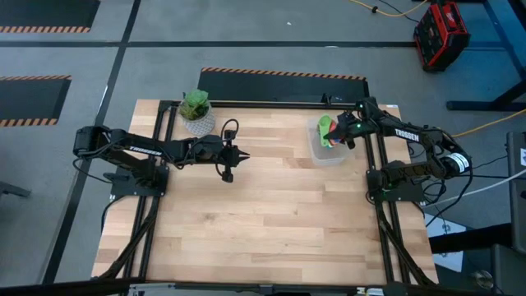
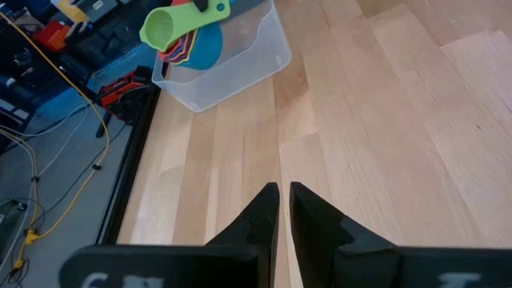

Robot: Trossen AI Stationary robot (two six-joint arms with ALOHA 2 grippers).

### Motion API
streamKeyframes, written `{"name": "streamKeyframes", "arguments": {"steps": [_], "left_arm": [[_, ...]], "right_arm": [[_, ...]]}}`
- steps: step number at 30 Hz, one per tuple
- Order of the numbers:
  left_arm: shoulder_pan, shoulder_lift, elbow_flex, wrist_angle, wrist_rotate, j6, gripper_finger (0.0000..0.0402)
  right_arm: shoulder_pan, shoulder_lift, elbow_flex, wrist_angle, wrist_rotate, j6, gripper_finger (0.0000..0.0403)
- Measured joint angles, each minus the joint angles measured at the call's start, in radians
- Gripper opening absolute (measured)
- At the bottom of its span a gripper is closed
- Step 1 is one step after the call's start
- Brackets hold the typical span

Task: Nest measuring cups in basket

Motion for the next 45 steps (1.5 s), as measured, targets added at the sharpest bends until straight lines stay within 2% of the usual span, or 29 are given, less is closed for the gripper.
{"name": "streamKeyframes", "arguments": {"steps": [8,22,30,45], "left_arm": [[0.0,0.0,0.0,0.0,0.0,0.0,0.0027],[0.0,0.0,0.0,0.0,0.0,0.0,0.0027],[0.0,0.0,0.0,0.0,0.0,0.0,0.0028],[0.0,0.0,0.0,0.0,0.0,0.0,0.0027]], "right_arm": [[-0.008,0.0,0.0,0.0,0.061,-0.006,0.0075],[-0.008,0.042,0.0,0.004,0.063,-0.079,0.0075],[-0.008,0.15,0.003,0.099,-0.063,-0.076,0.0075],[-0.008,0.157,0.002,0.106,-0.068,-0.076,0.0079]]}}
